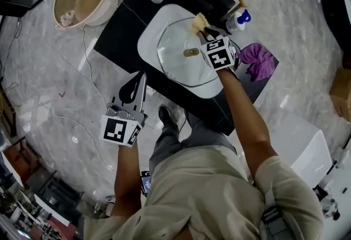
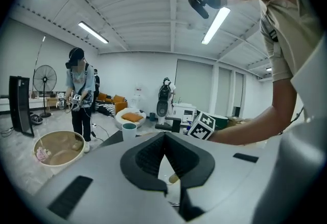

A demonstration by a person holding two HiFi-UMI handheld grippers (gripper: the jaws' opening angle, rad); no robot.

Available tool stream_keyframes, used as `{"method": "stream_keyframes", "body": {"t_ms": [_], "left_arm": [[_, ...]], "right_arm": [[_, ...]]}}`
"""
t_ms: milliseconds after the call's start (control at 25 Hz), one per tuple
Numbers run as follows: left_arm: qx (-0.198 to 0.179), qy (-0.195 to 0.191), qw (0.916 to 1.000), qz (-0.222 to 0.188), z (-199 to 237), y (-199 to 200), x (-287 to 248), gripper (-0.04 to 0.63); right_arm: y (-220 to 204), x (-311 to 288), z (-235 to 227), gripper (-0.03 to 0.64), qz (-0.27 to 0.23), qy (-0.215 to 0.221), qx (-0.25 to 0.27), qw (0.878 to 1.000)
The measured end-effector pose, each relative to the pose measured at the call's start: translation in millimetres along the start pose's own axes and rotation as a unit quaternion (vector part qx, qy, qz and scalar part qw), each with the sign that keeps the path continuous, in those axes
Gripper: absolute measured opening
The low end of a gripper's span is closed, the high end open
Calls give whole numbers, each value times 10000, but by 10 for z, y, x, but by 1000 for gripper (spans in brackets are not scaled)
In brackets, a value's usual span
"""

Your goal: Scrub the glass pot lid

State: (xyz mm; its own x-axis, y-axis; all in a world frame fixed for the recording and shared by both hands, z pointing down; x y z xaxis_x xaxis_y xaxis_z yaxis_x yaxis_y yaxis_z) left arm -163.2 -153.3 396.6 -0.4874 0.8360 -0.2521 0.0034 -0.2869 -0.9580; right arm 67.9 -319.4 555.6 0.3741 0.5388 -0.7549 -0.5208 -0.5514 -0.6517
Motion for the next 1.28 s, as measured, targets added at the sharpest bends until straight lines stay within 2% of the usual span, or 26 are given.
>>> {"method": "stream_keyframes", "body": {"t_ms": [160,440,600,960,1280], "left_arm": [[115,109,9999,61,80,-175,-59,15],[241,240,9993,154,143,-339,-1,15],[289,338,9989,173,177,-385,75,15],[351,502,9979,213,277,-457,211,15],[322,482,9981,203,268,-447,215,14]], "right_arm": [[-114,-306,28,83,306,-70,242,9992],[-194,-512,240,83,571,56,532,9969],[-170,-621,458,83,629,279,639,9956],[-103,-727,1268,81,648,1043,955,9878],[-84,-687,1362,81,605,1097,977,9873]]}}
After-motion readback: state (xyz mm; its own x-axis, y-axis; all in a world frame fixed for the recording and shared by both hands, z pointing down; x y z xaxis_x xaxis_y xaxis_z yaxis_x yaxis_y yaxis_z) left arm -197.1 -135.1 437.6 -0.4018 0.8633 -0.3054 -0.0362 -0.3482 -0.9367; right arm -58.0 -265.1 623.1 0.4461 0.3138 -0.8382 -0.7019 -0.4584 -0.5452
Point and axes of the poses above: the fingertips, and each gripper's own axes: x backward along the fingers, z to its left, y out of its top, the point moved 6 cm from there along x, backward along the fingers, and after that the axes turned 1 degree about -y, right-handed, at the moved point
